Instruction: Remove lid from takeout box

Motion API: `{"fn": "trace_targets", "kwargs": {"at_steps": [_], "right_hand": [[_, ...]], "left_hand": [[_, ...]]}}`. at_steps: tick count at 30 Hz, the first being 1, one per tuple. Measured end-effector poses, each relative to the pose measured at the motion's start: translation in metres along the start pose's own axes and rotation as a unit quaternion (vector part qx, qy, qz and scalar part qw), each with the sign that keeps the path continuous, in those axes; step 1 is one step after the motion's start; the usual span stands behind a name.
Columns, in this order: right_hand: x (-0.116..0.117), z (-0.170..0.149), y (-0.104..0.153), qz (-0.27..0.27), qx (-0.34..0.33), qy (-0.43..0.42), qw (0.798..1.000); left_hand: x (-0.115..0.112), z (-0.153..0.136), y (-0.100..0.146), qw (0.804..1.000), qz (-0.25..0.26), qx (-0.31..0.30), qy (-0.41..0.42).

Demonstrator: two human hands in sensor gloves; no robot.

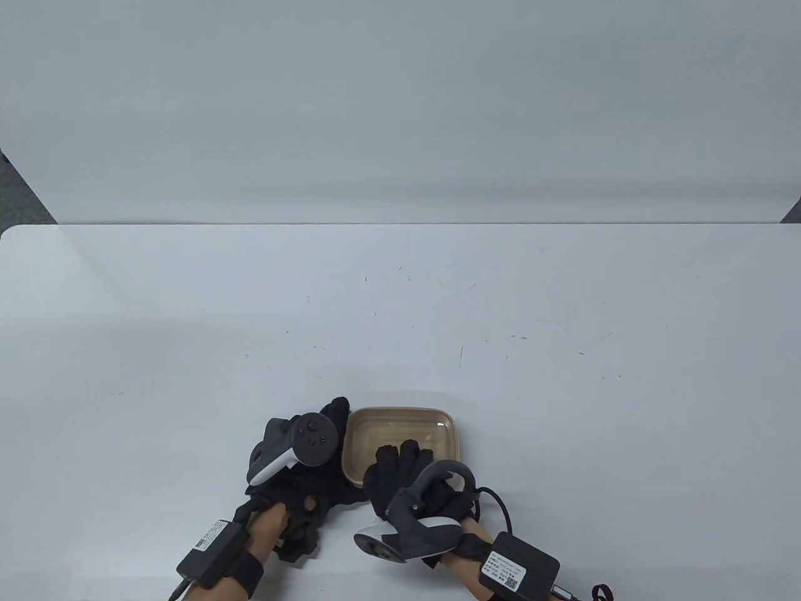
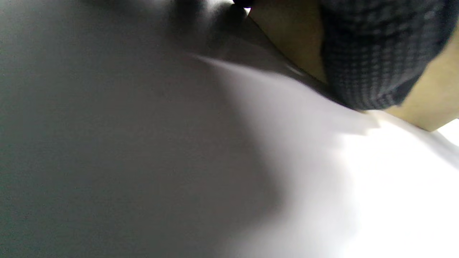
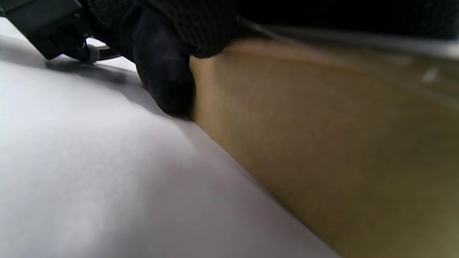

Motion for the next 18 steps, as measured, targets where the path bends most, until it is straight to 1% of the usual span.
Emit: {"fn": "trace_targets", "kwargs": {"at_steps": [1,4,6,7,8,9,10,11,12,14,15,16,18], "right_hand": [[-0.003,-0.005,0.0,-0.007,0.01,-0.015,1.0],[-0.015,-0.027,0.005,-0.055,0.049,-0.081,0.994],[-0.022,-0.046,0.012,-0.099,0.083,-0.139,0.982],[-0.028,-0.061,0.019,-0.128,0.105,-0.179,0.97],[-0.03,-0.07,0.024,-0.146,0.121,-0.208,0.96],[-0.031,-0.085,0.032,-0.173,0.139,-0.256,0.941],[-0.032,-0.093,0.038,-0.191,0.15,-0.281,0.929],[-0.035,-0.105,0.047,-0.22,0.167,-0.311,0.909],[-0.037,-0.112,0.053,-0.236,0.177,-0.327,0.898],[-0.04,-0.132,0.073,-0.281,0.206,-0.377,0.858],[-0.04,-0.139,0.081,-0.294,0.217,-0.394,0.843],[-0.04,-0.148,0.091,-0.308,0.232,-0.419,0.822],[-0.037,-0.163,0.109,-0.328,0.258,-0.449,0.79]], "left_hand": [[0.0,0.0,0.0,1.0,0.0,0.001,0.003],[0.0,-0.001,0.001,1.0,0.003,0.006,0.01],[0.0,-0.002,0.0,1.0,-0.002,0.008,0.015],[0.0,-0.002,0.0,1.0,-0.003,0.009,0.015],[0.0,-0.003,-0.001,1.0,-0.004,0.008,0.016],[0.0,-0.002,-0.001,1.0,-0.003,0.008,0.015],[0.0,-0.003,-0.001,1.0,-0.003,0.009,0.015],[-0.001,-0.003,-0.001,1.0,-0.005,0.01,0.016],[0.0,-0.002,-0.001,1.0,-0.004,0.01,0.015],[0.0,-0.003,-0.001,1.0,-0.005,0.009,0.015],[0.0,-0.003,-0.001,1.0,-0.005,0.009,0.015],[0.0,-0.002,-0.001,1.0,-0.006,0.009,0.015],[0.0,-0.002,-0.001,1.0,-0.007,0.009,0.015]]}}
Point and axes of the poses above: the tracker on the back of each hand, its own z axis roughly to the thumb side, its own y axis roughly from the fingertips to the wrist, x = y × z, the point moved 4 cm from there along -y, roughly from the wrist to the fingertips, and after that the axes turned 5 degrees about -x, right-handed, at the moved point
